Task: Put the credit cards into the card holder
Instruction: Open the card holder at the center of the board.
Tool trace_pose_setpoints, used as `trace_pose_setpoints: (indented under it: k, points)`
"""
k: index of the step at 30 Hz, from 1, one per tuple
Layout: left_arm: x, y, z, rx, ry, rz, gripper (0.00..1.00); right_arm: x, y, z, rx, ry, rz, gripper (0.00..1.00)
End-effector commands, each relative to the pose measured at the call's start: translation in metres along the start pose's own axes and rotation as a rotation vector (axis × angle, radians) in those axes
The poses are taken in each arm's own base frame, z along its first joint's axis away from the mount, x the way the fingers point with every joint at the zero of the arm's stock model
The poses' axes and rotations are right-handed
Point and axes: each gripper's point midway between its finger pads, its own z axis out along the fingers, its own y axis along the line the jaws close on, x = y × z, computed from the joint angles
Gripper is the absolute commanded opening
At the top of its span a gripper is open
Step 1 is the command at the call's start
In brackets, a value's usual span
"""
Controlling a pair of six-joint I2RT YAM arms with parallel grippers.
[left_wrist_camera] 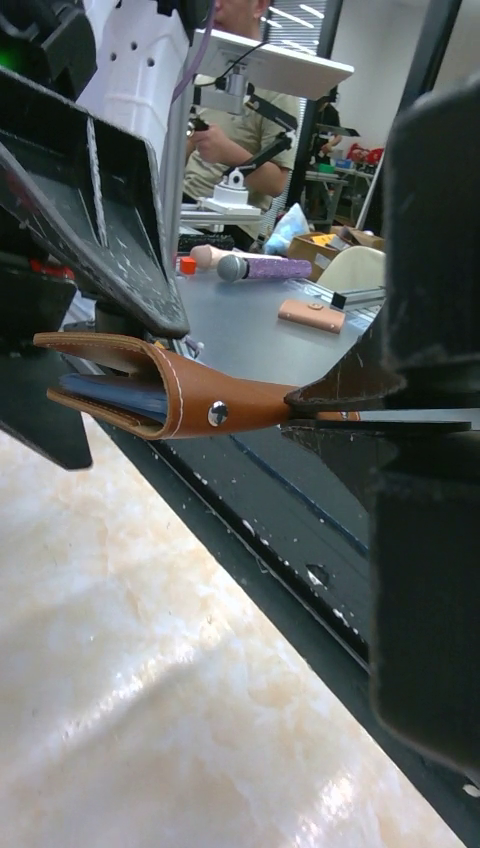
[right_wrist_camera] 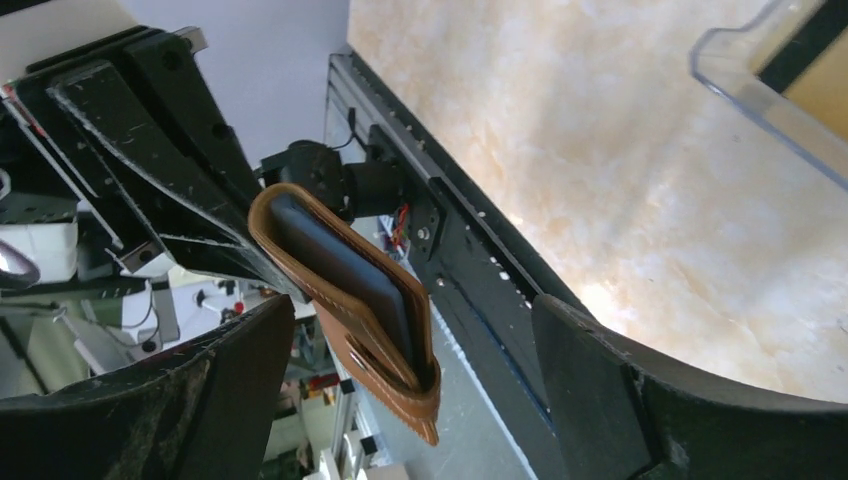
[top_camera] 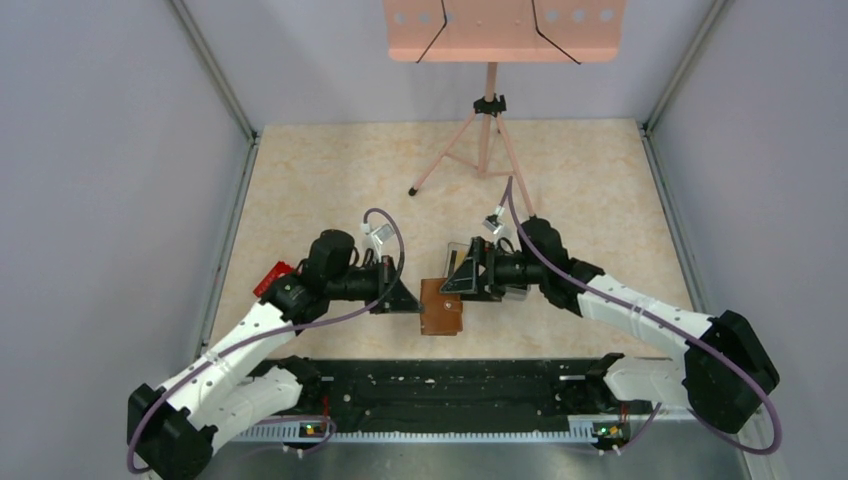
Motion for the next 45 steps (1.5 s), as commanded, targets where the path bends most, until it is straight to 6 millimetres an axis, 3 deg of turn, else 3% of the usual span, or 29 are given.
trace_pose_setpoints:
  k: [1, 4, 7, 9, 11, 12, 15, 18, 23, 25, 28, 30, 31, 34, 37, 40, 45]
  points:
    - [-0.012, -0.043, -0.004, 0.127, -0.031, 0.096, 0.0, -0.003, 0.041, 0.002, -0.152, 0.013, -0.066, 0.86]
    - [-0.013, -0.044, -0.001, 0.121, -0.029, 0.094, 0.0, 0.001, 0.057, 0.002, -0.235, 0.029, -0.083, 0.67]
    - [-0.017, -0.042, 0.0, 0.106, -0.049, 0.091, 0.01, 0.002, 0.064, 0.0, -0.261, 0.037, -0.087, 0.3]
    - [-0.021, -0.04, -0.001, 0.083, -0.075, 0.085, 0.23, 0.001, 0.064, -0.001, -0.252, 0.028, -0.089, 0.11]
    - [-0.024, -0.039, -0.001, 0.082, -0.094, 0.081, 0.59, 0.0, 0.065, -0.003, -0.251, 0.018, -0.094, 0.02]
    - [-0.024, -0.04, -0.002, 0.089, -0.099, 0.081, 0.7, -0.001, 0.066, -0.004, -0.251, 0.009, -0.096, 0.0]
    - [-0.021, -0.044, 0.0, 0.131, -0.096, 0.079, 0.81, -0.003, 0.069, -0.007, -0.249, -0.011, -0.099, 0.0]
    - [-0.017, -0.051, 0.003, 0.2, -0.07, 0.073, 0.81, -0.006, 0.073, -0.009, -0.256, -0.028, -0.099, 0.0]
    - [-0.01, -0.056, 0.008, 0.243, -0.024, 0.07, 0.67, -0.014, 0.08, -0.012, -0.26, -0.077, -0.086, 0.0]
    - [-0.007, -0.055, 0.009, 0.245, -0.009, 0.063, 0.53, -0.018, 0.081, -0.013, -0.26, -0.095, -0.083, 0.0]
    - [-0.006, -0.059, 0.007, 0.273, -0.014, 0.061, 0.26, -0.02, 0.081, -0.012, -0.251, -0.105, -0.078, 0.0]
    - [-0.008, -0.062, 0.005, 0.28, -0.032, 0.056, 0.05, -0.022, 0.078, -0.011, -0.229, -0.11, -0.071, 0.08]
    - [-0.009, -0.062, 0.005, 0.274, -0.042, 0.054, 0.0, -0.024, 0.076, -0.011, -0.207, -0.118, -0.072, 0.19]
    - [-0.015, -0.055, 0.004, 0.208, -0.079, 0.035, 0.0, -0.03, 0.063, -0.013, -0.092, -0.145, -0.096, 0.52]
    - [-0.024, -0.035, 0.002, 0.055, -0.13, 0.003, 0.0, -0.034, 0.039, -0.021, 0.095, -0.157, -0.117, 0.77]
    - [-0.03, -0.016, -0.001, -0.084, -0.159, -0.034, 0.0, -0.035, 0.023, -0.026, 0.213, -0.146, -0.134, 0.87]
    - [-0.033, 0.004, -0.007, -0.246, -0.181, -0.081, 0.0, -0.022, 0.013, -0.015, 0.297, -0.095, -0.153, 0.89]
